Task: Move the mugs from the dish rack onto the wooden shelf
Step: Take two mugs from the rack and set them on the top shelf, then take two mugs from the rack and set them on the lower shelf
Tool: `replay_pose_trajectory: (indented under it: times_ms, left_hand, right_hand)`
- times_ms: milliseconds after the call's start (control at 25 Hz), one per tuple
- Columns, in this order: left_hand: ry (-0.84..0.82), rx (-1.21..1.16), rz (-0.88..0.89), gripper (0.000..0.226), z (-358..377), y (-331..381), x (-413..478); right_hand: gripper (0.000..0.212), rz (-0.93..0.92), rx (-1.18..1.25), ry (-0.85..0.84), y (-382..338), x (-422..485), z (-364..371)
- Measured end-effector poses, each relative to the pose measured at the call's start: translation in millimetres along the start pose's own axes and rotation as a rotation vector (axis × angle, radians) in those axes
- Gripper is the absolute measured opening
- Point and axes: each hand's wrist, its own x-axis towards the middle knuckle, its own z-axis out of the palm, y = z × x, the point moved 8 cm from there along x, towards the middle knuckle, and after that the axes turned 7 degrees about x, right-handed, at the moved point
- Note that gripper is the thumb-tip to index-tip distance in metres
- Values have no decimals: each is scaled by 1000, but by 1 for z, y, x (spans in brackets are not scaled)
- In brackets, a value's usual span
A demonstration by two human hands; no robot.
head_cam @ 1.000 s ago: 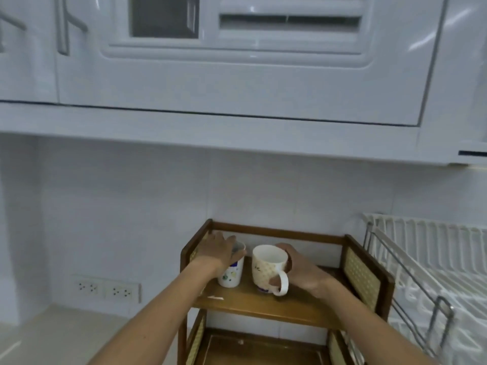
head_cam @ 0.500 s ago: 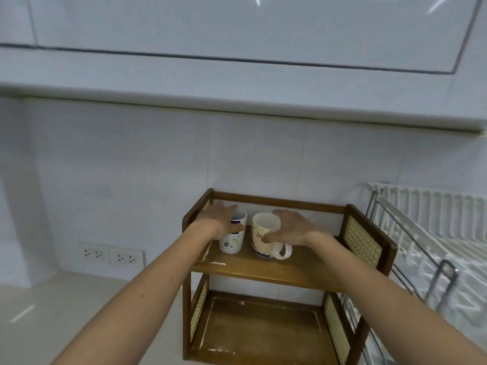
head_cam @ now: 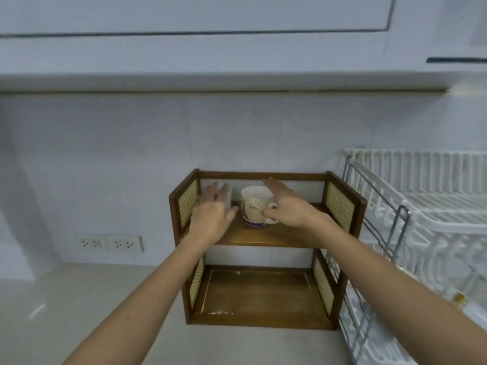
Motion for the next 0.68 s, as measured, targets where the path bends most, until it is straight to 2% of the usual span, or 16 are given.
replay_pose_trajectory:
  times_ms: [80, 160, 280, 400, 520, 600, 680]
  left_hand:
    - [119, -147, 32, 54, 2, 24, -42]
    - [111, -314, 74, 45, 12, 52, -85]
    - [-9, -516, 200, 34, 29, 114, -142]
    - [-179, -689, 399, 29, 38, 193, -177]
    - [-340, -781, 491, 31, 61, 264, -190]
    - [-451, -721, 450, 44, 95, 303, -187]
    - [-616, -622, 344, 70, 143, 331, -182]
  right_hand:
    - [68, -58, 65, 236, 1, -60, -16]
    - [55, -108, 159, 391, 10, -135, -23]
    - [30, -177, 210, 528, 41, -235, -31]
    - [14, -45, 155, 549, 106, -283, -50]
    - [17, 233, 98, 399, 193, -293, -58]
    - [31, 335, -106, 113, 240, -288, -43]
    - [54, 355, -322, -260, 272, -281, -19]
